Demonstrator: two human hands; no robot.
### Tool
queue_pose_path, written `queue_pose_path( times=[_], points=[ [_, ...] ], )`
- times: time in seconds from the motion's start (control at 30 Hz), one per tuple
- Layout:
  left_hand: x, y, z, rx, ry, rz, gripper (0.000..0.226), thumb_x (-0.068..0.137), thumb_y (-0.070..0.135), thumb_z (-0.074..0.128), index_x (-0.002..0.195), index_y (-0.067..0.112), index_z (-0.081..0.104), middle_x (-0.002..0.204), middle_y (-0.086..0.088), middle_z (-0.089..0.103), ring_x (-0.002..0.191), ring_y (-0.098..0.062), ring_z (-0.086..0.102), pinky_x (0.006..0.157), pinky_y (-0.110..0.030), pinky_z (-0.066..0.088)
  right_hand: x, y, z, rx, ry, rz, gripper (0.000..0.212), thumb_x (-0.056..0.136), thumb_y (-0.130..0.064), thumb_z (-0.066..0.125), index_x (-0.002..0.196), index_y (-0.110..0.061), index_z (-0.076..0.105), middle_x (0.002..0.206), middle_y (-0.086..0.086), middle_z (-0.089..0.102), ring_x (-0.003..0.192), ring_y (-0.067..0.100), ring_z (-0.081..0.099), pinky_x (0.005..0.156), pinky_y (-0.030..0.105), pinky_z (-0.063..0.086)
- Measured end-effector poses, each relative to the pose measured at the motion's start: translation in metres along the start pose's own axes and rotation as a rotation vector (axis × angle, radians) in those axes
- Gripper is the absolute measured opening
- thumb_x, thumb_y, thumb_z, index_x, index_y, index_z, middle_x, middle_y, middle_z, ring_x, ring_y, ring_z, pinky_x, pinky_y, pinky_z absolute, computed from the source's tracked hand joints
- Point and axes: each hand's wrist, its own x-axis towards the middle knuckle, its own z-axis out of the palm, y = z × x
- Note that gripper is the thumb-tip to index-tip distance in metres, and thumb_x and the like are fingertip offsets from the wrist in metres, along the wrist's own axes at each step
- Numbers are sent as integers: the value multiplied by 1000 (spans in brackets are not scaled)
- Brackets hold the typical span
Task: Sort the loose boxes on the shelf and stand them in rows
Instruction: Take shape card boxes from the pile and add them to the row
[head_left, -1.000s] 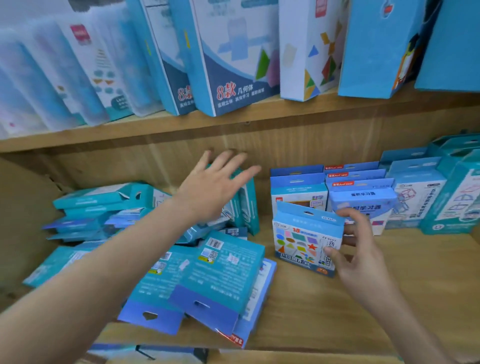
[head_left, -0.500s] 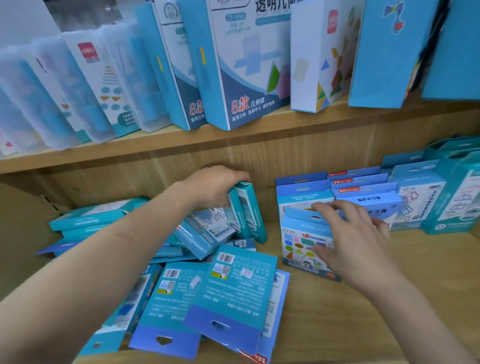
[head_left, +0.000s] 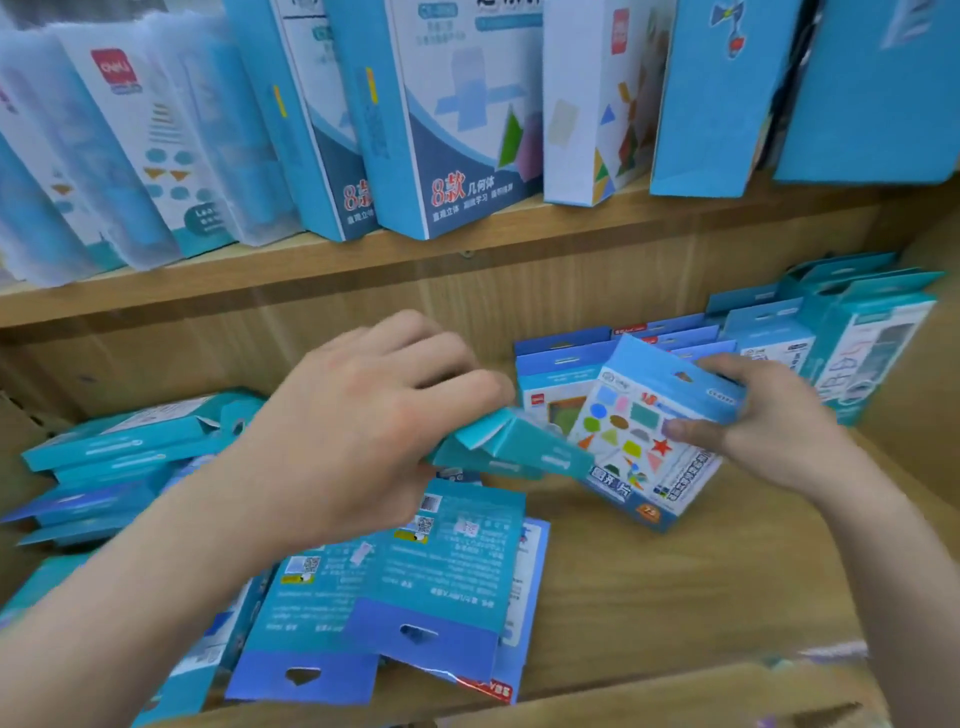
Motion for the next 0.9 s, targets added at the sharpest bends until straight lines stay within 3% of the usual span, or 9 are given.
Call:
queue_pose_path(
  times=[0.13, 0.33, 0.5, 0.63, 0.73, 0.8, 0.9],
  points=[
    [15, 54, 32, -50, 71, 181, 36, 80, 2, 43, 107, 23, 55, 98, 3, 63, 93, -25, 56, 63, -35, 45, 1, 4, -38, 5, 105, -65, 51, 66, -27, 85, 110, -27, 62, 94, -5, 66, 92, 22, 63, 85, 40, 50],
    [37, 106, 127, -95, 210, 278, 16, 94, 7, 49, 99, 19, 57, 96, 1, 65, 91, -21, 62, 63, -35, 50, -4, 12, -51, -19, 250, -188, 48, 68, -28, 83, 112, -28, 62, 93, -9, 63, 92, 20, 62, 84, 39, 49],
    [53, 120, 159, -91, 75, 266, 17, 96, 10, 42, 108, 16, 52, 111, -4, 62, 106, -24, 58, 84, -39, 50, -16, 33, -22, 215, 374, -242, 41, 72, -24, 81, 107, -30, 60, 91, -12, 66, 85, 13, 61, 77, 32, 48],
    [44, 115, 160, 13, -320, 156, 39, 90, 13, 36, 127, 22, 46, 128, -7, 53, 117, -26, 52, 99, -52, 42, -15, 48, 5, 288, 368, -285, 39, 73, -22, 80, 108, -21, 63, 100, -5, 67, 94, 16, 62, 84, 34, 48],
    [39, 104, 134, -91, -597, 45, 60, 82, 14, 53, 138, 27, 35, 149, -4, 30, 133, -25, 34, 107, -51, 32, -10, 48, 18, 303, 345, -296, 42, 72, -21, 81, 111, -20, 63, 101, -5, 65, 95, 16, 60, 84, 28, 44],
    [36, 82, 116, -128, -537, -128, 55, 79, 16, 54, 131, 31, 43, 144, 5, 37, 128, -20, 39, 100, -40, 41, -6, 45, 24, 313, 306, -302, 47, 72, -21, 81, 115, -18, 64, 103, -6, 64, 96, 11, 57, 82, 19, 38],
    [27, 26, 97, -8, -465, -484, 32, 82, 25, 48, 113, 29, 57, 120, 5, 59, 112, -23, 55, 83, -36, 50, -1, 35, 28, 386, 254, -306, 50, 71, -20, 81, 117, -15, 64, 104, -8, 63, 92, 3, 54, 75, 8, 37]
  ],
)
